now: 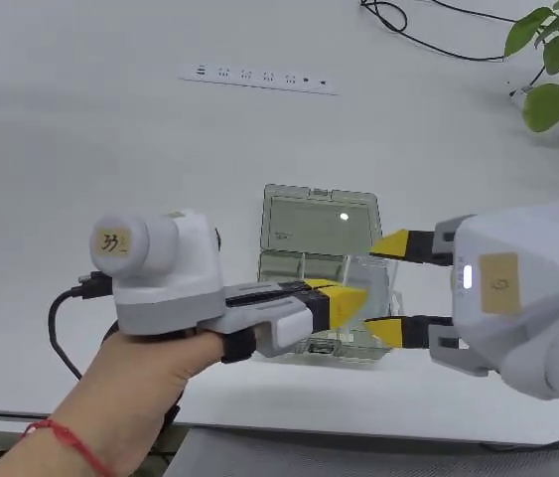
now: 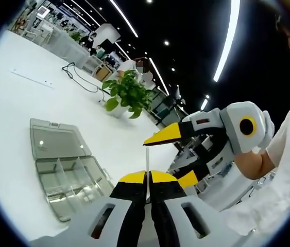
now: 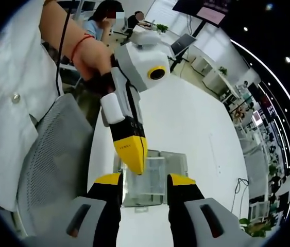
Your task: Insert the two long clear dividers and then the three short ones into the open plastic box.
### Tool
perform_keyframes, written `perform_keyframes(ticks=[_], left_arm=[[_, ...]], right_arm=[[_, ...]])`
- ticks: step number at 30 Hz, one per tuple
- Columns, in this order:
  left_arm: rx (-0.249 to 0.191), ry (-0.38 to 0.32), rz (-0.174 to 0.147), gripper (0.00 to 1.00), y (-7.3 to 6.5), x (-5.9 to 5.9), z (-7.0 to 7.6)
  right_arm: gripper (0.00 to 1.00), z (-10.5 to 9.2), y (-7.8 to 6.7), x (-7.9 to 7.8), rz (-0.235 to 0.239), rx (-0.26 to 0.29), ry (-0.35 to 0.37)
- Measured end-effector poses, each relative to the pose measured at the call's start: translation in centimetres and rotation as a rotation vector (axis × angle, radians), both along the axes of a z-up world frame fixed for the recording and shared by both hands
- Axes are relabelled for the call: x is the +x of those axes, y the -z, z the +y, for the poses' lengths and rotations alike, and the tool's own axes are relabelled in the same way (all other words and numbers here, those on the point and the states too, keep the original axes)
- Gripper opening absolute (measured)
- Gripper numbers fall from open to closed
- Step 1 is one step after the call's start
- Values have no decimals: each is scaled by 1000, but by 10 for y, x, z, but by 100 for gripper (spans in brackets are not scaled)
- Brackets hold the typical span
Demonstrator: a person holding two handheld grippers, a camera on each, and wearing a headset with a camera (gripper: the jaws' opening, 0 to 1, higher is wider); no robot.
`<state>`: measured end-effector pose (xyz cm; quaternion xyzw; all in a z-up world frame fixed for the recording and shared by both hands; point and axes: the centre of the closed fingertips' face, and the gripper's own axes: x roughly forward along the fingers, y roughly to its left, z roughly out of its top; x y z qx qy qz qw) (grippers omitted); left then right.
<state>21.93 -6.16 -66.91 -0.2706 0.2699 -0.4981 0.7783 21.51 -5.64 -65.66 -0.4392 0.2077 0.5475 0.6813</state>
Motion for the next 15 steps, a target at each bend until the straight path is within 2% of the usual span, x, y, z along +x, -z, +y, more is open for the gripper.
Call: perform_keyframes(ticks=[3,4,6,7,9,11,14,15], left_arm=[[24,47,-66,0,-3,-3,1],[33,70,-99,0,-5,-5,0],[70,123,-189,0,-8,-10,-1],[80,149,-222,0,-9,-13,-2],[86,198,-303,0,-15,-19,-3],[90,233,-365,0,-20,-23,-5],[83,266,-422,0,-26,-27,-7],[85,268,-427,0,-26,-27,-7]], right_arm=[[34,0,-9,-1,85,70,4],[34,-2,-13,-1,124,93,6],[31,-4,-21,-1,184,127,-3],[29,-5,-24,-2,215,140,-13],[28,-7,-29,-1,287,178,-19],[24,-6,-36,-6,351,200,-43],[20,-6,-40,-8,408,207,-84],[19,-6,-40,-10,423,204,-91]])
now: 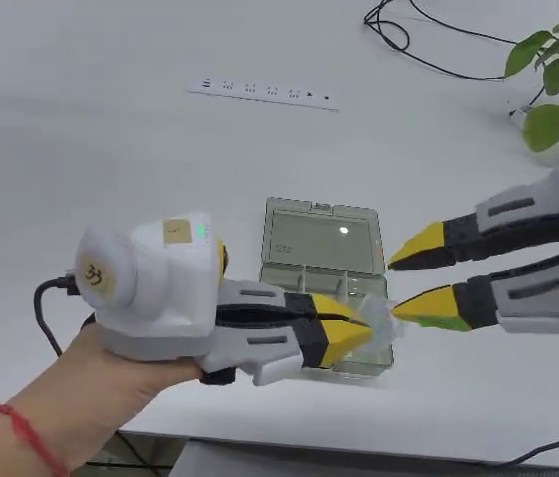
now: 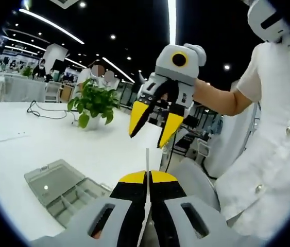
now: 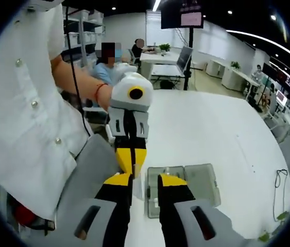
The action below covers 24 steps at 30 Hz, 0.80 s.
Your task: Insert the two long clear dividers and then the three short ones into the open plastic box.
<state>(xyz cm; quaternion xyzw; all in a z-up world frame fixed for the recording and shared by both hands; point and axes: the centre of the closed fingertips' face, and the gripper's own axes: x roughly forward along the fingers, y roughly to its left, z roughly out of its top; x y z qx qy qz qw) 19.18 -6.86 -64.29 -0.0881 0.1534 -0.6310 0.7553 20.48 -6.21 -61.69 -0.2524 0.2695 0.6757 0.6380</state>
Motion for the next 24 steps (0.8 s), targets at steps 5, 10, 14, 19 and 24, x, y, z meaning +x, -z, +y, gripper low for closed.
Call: perform_keyframes(ticks=[5,10,14,19,24], left_arm=[[-1,38,-30,0,-5,-4,-1],[-5,48,-43,0,-8,-7,0],[-13,61,-50,0,-10,-10,1],[-12,68,-54,0,-10,-12,1],[-10,68,-56,0,-8,-14,1]], right_arm=[[15,2,8,-15,72,-27,-85],[9,6,10,-24,104,-23,-118],[8,7,12,-27,124,-23,-120],[4,6,12,-29,133,-18,-123],[3,7,12,-32,146,-11,-123]])
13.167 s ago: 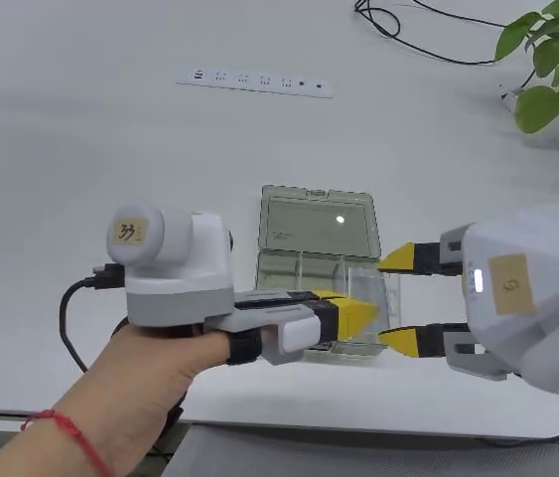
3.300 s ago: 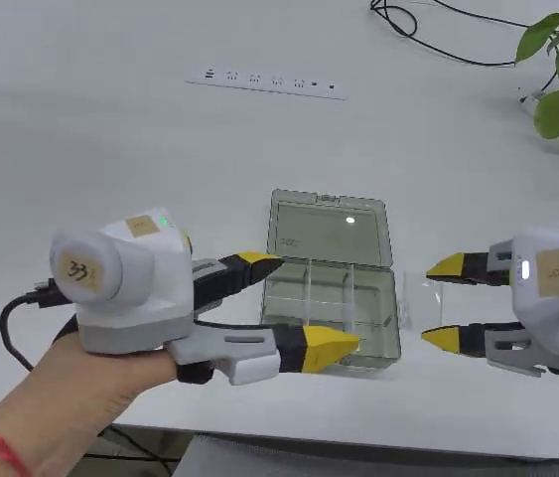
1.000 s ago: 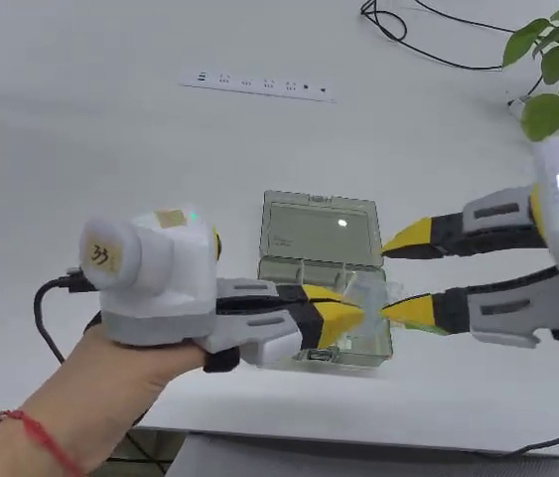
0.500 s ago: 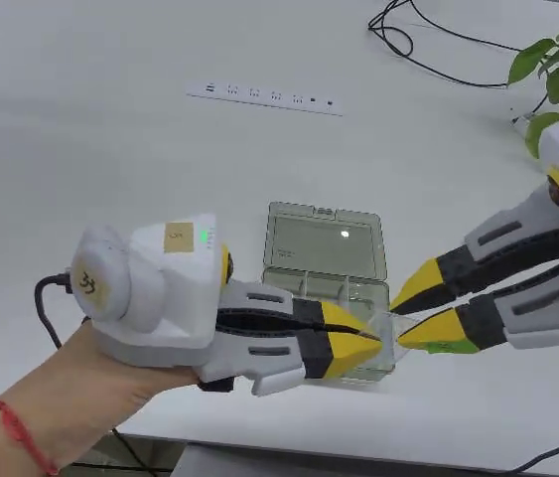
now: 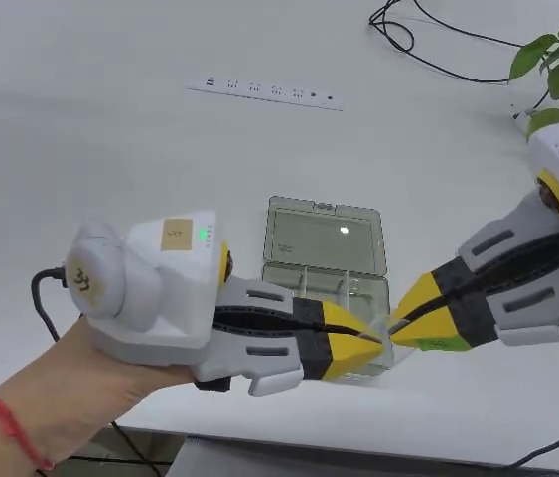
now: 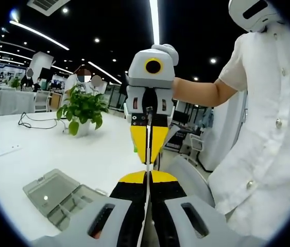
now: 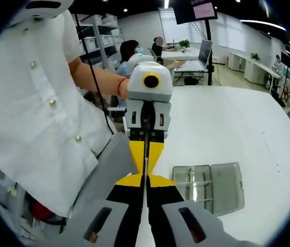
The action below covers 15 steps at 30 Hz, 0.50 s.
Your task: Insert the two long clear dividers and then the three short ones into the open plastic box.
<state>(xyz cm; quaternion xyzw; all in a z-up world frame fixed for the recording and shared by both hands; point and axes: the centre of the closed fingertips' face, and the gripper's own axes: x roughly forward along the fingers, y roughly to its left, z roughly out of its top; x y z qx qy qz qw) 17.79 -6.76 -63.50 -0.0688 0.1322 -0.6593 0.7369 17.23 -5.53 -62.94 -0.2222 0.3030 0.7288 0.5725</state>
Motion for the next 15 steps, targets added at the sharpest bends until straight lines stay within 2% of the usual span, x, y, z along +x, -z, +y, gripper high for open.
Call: perform_keyframes(ticks=[11,15], left_arm=[[10,-16,8,0,5,-1,2],[28,-22,9,0,9,-2,3]], right_arm=[[2,4,4,-4,0,-2,6],[2,4,4,-3,-1,-1,10]])
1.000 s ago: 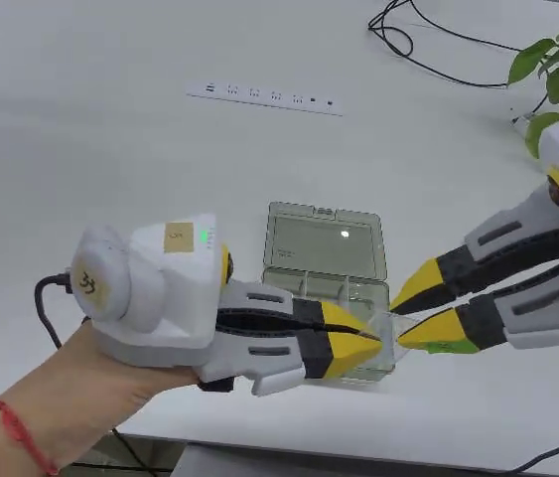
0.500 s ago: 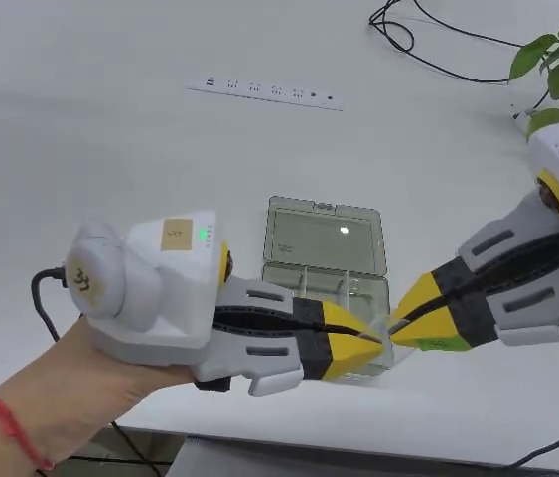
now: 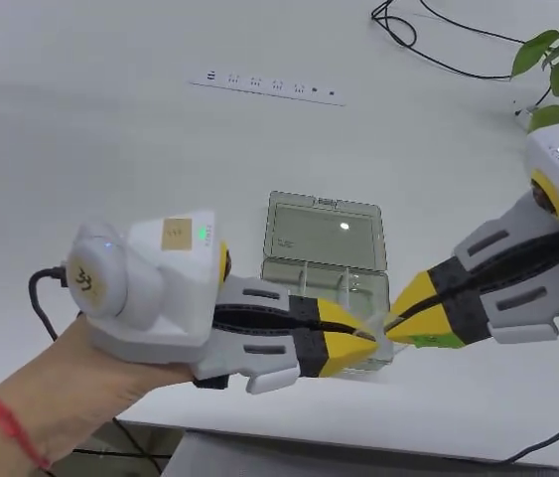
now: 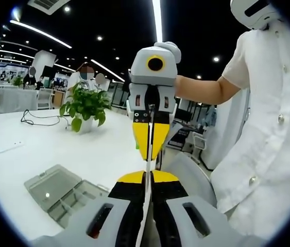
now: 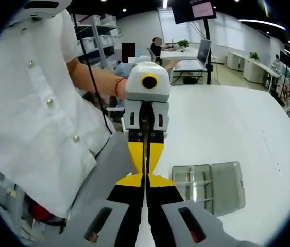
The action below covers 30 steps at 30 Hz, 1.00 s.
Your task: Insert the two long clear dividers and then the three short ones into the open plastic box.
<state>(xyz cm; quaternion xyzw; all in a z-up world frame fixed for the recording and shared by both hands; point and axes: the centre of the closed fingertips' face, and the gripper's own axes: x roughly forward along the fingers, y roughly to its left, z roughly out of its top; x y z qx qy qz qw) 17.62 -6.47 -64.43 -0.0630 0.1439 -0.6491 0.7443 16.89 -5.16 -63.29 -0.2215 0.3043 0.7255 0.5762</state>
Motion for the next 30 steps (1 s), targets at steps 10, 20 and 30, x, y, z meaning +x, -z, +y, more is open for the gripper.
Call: perform_keyframes(ticks=[10,20,30], left_arm=[[17,-45,25,10,8,5,8],[62,-129,30,24,21,17,30],[119,-217,45,52,42,30,52]], right_arm=[[2,-9,-1,13,-19,-2,41],[2,-19,6,34,-54,-39,92],[2,-33,33,60,-119,-143,112]])
